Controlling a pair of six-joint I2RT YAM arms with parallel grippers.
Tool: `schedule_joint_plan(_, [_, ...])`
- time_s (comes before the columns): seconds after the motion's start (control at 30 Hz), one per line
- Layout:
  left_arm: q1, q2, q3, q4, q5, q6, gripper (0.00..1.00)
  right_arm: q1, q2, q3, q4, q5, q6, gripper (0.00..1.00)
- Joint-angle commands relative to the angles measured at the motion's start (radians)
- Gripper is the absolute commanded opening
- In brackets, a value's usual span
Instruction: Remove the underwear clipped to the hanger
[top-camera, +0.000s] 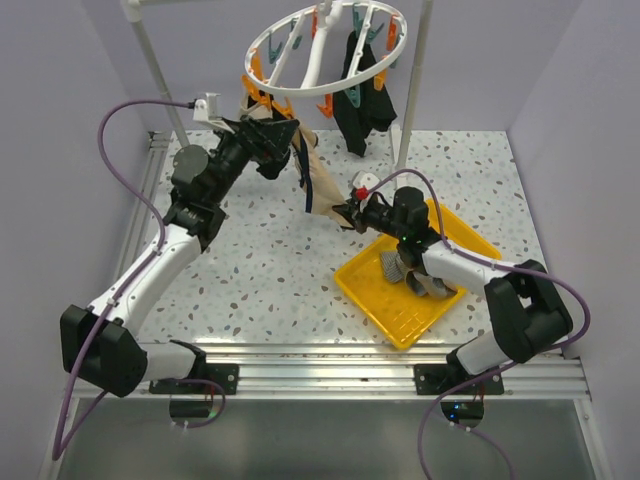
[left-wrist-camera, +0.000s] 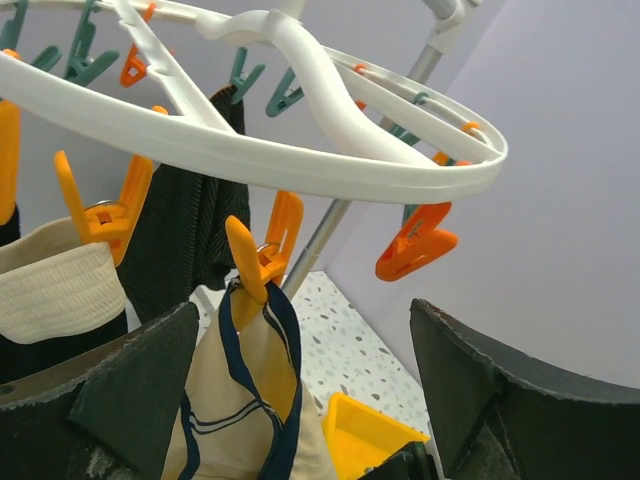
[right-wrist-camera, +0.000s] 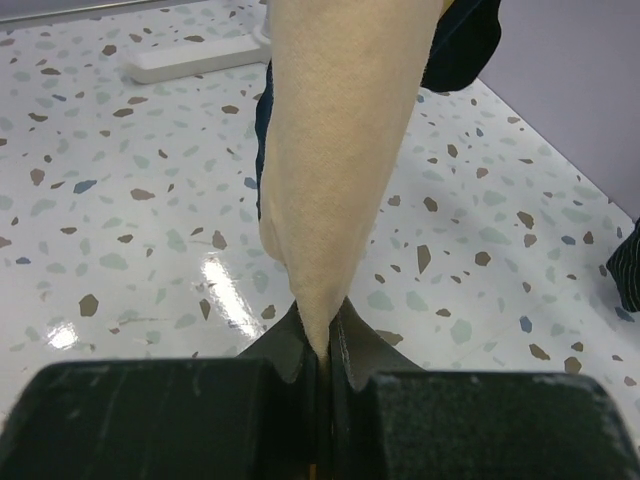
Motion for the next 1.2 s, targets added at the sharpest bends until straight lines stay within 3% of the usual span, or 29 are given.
schedule_joint_plan(0.0, [-0.027, 0.03, 0.075, -0.084, -0.139, 0.065, 0.89, 0.01, -0.035, 0.004, 0.02, 0.023, -0.01, 0.0])
schedule_joint_plan(0.43, [-0.07, 0.104, 0.18, -0.125, -0.321, 0.099, 0.82, 0.036, -0.023, 0.012, 0.028, 0.032, -0.002, 0.0])
schedule_joint_plan(0.7, [-0.083, 0.144, 0.224, -0.099, -0.327, 0.091, 0.79, 0.042, -0.013, 0.017, 0.034, 0.034, 0.001, 0.0])
schedule_joint_plan(0.97, [-0.089, 0.165, 0.256, -0.077, -0.347, 0.093, 0.69, 0.048, -0.006, 0.021, 0.035, 0.032, 0.004, 0.0])
schedule_joint_plan(1.17, [-0.09, 0.167, 0.264, -0.062, -0.347, 0.091, 0.72, 0.053, -0.003, 0.021, 0.035, 0.032, 0.002, 0.0])
